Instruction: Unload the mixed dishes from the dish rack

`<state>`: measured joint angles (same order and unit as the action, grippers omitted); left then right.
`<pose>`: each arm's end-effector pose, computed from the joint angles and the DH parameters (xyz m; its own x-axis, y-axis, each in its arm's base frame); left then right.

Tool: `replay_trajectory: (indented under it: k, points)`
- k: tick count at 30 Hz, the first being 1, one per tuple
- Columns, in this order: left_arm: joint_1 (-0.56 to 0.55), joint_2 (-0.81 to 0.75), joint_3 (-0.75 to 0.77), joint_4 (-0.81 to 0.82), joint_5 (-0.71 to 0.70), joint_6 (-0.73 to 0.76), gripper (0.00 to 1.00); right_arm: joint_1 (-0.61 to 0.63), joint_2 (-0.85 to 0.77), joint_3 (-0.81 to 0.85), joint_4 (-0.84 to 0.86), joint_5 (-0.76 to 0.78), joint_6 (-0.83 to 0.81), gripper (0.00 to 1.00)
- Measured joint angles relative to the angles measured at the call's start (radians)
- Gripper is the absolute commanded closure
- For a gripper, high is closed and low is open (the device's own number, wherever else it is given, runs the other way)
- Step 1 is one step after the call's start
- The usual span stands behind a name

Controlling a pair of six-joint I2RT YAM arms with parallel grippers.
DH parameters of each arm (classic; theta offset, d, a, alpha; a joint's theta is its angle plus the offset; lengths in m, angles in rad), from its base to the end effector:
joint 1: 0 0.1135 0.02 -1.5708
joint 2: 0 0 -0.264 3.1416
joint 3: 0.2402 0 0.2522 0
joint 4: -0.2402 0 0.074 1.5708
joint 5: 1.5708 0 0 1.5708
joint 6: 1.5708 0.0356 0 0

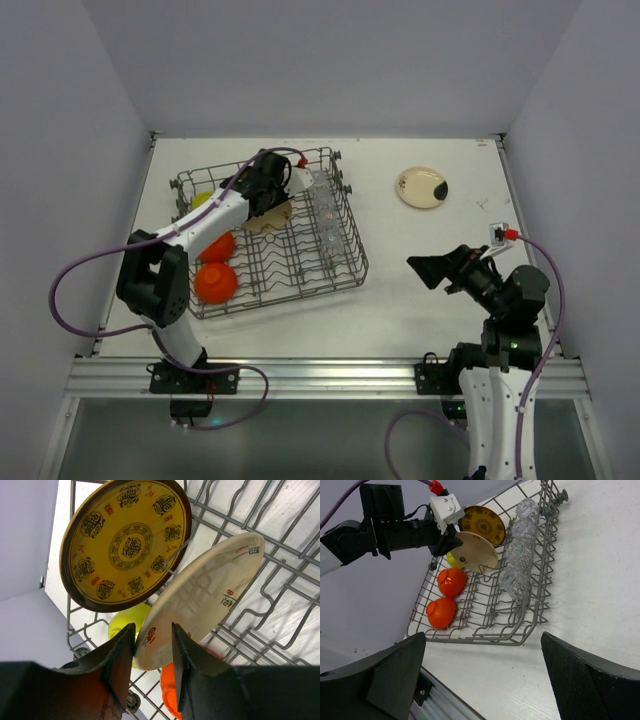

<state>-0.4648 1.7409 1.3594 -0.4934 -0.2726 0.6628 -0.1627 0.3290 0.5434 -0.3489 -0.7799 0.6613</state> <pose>0.3474 -0.1635 0.2551 -0.3701 0.8485 -0.3782 0.6408 0.5279 0.5574 0.0980 0.0093 0.2962 -0.4560 0.5174 -0.7242 -0.3705 0.6294 0.6830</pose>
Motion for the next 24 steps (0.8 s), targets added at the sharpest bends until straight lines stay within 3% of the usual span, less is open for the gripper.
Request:
replay_trajectory:
  k: [5, 13, 24]
  points:
    - [-0.003, -0.002, 0.0, 0.006, 0.012, 0.033, 0.7, 0.0, 0.001, -0.016, 0.02, -0.001, 0.012, 0.01]
    - [-0.016, -0.037, -0.036, 0.025, -0.003, 0.076, 0.95, 0.0, 0.011, -0.037, 0.039, -0.009, 0.035, 0.01]
    - [-0.037, -0.061, -0.068, 0.038, -0.042, 0.093, 1.0, 0.0, 0.011, -0.037, 0.044, -0.023, 0.039, 0.01]
